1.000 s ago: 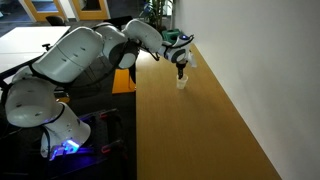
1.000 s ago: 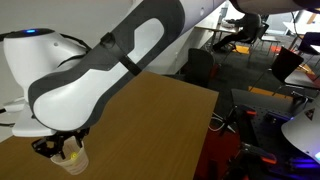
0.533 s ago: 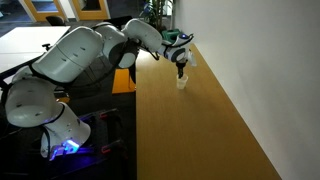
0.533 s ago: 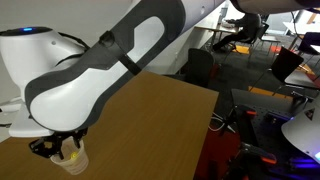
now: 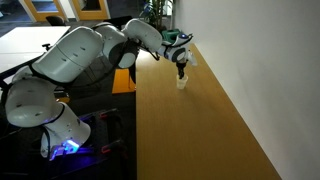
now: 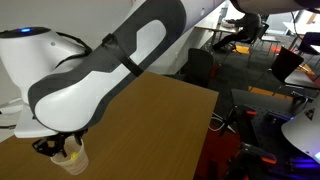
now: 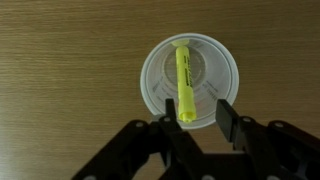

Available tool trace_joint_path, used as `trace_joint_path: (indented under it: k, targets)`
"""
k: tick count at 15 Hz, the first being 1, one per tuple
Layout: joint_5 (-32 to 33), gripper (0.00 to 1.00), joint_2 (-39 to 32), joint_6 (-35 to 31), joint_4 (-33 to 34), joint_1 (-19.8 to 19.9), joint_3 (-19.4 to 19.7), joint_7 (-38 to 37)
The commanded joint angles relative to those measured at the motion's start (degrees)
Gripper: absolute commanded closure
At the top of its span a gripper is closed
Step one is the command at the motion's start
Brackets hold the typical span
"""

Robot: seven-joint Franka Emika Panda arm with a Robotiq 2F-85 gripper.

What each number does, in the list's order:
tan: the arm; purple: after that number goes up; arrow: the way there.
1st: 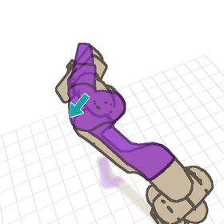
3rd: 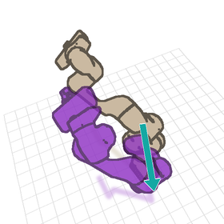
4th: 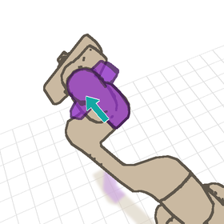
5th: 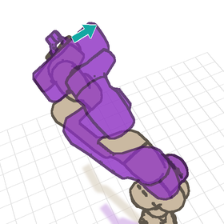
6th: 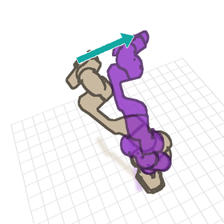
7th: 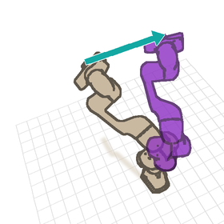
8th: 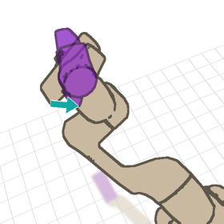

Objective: Remove the marker from the measuring cup and put it on the table

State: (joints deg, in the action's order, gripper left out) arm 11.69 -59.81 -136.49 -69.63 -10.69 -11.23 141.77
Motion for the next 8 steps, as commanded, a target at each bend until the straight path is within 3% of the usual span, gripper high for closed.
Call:
trace_joint_path:
  k: [1, 8]
  targets:
    - [0.86, 0.53, -0.73, 2.06, 2.09, -0.17, 0.11, 2.35]
    - [0.56, 0.55, -1.63, 1.98, 2.72, -0.04, -0.19, 4.67]
